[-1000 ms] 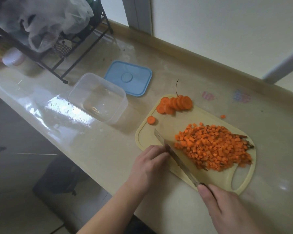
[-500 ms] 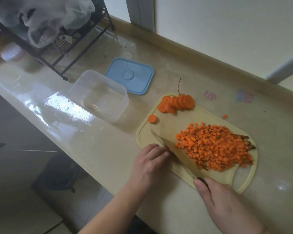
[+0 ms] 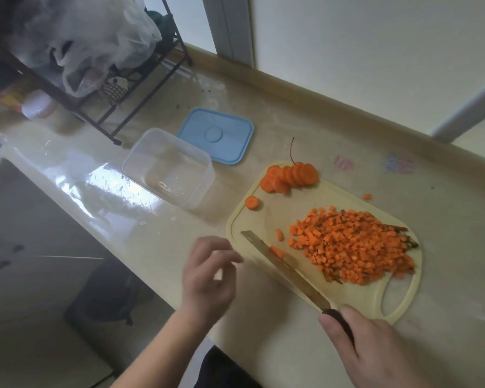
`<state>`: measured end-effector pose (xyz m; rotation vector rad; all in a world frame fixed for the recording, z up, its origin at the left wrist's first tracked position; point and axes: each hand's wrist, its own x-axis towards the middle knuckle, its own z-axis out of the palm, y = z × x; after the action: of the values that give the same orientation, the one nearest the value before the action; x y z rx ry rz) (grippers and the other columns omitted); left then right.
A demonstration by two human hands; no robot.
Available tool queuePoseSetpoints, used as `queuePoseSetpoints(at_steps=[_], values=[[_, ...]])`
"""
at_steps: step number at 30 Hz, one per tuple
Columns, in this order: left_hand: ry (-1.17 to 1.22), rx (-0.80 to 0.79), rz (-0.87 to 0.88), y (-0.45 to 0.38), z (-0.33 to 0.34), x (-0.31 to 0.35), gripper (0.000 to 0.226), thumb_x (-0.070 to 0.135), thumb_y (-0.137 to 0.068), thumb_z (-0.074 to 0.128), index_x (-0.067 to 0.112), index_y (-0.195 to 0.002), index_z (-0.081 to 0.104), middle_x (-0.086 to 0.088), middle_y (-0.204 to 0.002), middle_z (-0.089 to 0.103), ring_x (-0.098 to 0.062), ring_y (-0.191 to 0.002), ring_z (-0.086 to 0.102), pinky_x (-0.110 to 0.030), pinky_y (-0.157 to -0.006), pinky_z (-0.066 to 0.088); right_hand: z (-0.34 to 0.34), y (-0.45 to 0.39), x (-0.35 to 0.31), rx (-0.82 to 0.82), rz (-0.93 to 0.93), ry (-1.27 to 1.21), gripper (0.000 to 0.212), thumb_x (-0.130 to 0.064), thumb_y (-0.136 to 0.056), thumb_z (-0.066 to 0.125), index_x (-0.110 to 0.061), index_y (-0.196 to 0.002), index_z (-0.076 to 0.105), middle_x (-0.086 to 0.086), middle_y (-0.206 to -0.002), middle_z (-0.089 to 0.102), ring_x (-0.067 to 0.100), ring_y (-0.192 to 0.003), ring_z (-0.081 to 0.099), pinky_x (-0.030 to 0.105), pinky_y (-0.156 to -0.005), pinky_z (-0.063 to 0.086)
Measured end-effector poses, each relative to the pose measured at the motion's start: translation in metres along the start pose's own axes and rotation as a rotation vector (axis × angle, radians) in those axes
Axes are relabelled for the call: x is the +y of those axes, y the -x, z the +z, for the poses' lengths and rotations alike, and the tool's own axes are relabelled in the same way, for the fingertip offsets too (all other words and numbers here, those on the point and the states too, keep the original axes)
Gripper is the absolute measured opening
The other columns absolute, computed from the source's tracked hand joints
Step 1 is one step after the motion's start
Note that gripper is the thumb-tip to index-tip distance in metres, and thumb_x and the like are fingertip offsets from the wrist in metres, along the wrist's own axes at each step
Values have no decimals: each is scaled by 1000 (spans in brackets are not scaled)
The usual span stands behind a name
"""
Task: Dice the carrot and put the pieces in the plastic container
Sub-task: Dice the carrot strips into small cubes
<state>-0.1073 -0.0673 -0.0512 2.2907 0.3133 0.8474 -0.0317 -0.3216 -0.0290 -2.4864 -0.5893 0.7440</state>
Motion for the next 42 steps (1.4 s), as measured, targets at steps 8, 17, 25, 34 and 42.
queuePoseSetpoints(at_steps=[8, 17, 25, 34, 42], values=[[-83, -756, -45, -84, -5, 16, 14, 17, -91, 71, 20, -104, 75, 9, -96, 66, -7, -82, 59, -25, -75, 50, -6, 10, 3, 171, -201, 306, 63, -68, -94, 17, -26, -66, 54, -5, -40, 50, 15, -28, 48, 19, -34, 18], [-48, -825, -48, -78, 21, -32, 15, 11, -89, 67, 16, -98, 78, 1, -97, 69, -15, -73, 58, -31, -71, 51, -32, 38, 22, 167, 106, -64, 60, -87, -79, 20, -40, -68, 56, -11, -40, 49, 2, -43, 53, 15, -35, 38], [-119, -868, 239, -61, 37, -33, 9, 13, -85, 71, 16, -92, 75, -2, -94, 67, -28, -80, 61, -40, -60, 55, -36, 34, 32, 273, 286, -208, 87, -105, -47, 13, -37, -77, 58, -4, -45, 56, 6, -59, 58, 21, -63, 45], [-149, -892, 262, -60, 33, -28, 18, 20, -89, 56, 14, -89, 73, -4, -92, 64, -27, -76, 56, -41, -64, 52, -42, 30, 26, 233, 321, -243, 85, -106, -44, 10, -44, -75, 59, -4, -46, 57, 5, -59, 59, 18, -64, 45], [-77, -827, 117, -46, 30, -22, 42, 40, -91, 56, 10, -117, 69, -5, -98, 67, -28, -83, 59, -39, -75, 54, -46, 29, 19, 197, 338, -294, 79, -106, -41, 9, -56, -78, 57, -12, -49, 59, -2, -66, 59, 14, -67, 45]])
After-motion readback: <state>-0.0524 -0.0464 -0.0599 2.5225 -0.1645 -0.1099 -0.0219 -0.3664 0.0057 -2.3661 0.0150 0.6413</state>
